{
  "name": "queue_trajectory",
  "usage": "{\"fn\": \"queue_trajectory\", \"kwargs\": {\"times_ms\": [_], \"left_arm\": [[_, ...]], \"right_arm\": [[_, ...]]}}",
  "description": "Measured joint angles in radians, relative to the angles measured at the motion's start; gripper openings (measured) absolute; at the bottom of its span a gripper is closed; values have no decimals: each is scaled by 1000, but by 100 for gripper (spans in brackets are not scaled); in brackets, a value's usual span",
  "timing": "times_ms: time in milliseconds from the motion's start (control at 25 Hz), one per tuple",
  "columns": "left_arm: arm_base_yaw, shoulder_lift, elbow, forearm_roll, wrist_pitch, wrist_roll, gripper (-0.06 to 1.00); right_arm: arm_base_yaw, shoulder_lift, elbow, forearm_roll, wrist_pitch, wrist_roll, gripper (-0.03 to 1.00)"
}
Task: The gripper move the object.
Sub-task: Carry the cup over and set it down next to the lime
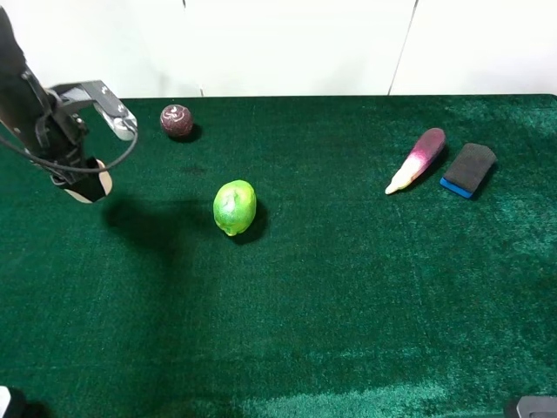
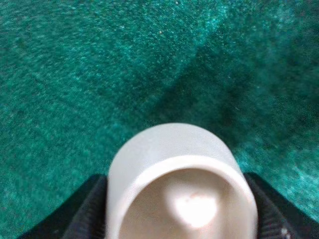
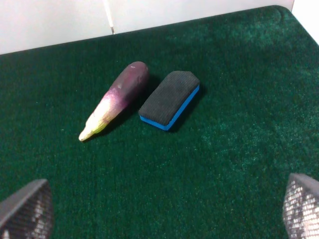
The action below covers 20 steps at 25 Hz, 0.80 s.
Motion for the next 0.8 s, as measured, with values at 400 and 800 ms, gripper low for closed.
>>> {"fn": "queue_trajectory", "kwargs": {"times_ms": [400, 800], "left_arm": [[0, -97, -21, -26, 132, -165, 57], [-39, -104, -130, -49, 281, -365, 57]], "right_arm": [[0, 0, 0, 0, 0, 0, 69], [0, 0, 0, 0, 0, 0, 69]]}}
